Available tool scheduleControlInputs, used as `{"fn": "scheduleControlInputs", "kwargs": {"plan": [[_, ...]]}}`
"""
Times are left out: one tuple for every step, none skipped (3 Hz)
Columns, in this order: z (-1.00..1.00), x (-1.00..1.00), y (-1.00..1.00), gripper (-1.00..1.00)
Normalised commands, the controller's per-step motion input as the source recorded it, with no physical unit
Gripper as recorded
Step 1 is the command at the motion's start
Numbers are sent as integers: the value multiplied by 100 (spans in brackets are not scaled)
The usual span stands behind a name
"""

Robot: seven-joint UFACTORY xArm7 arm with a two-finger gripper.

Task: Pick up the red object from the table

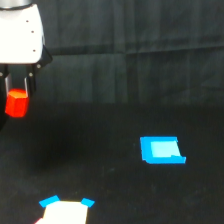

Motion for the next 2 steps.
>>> {"fn": "scheduleControlInputs", "kwargs": {"plan": [[36,-38,-19,-100],[16,-24,24,-91]]}}
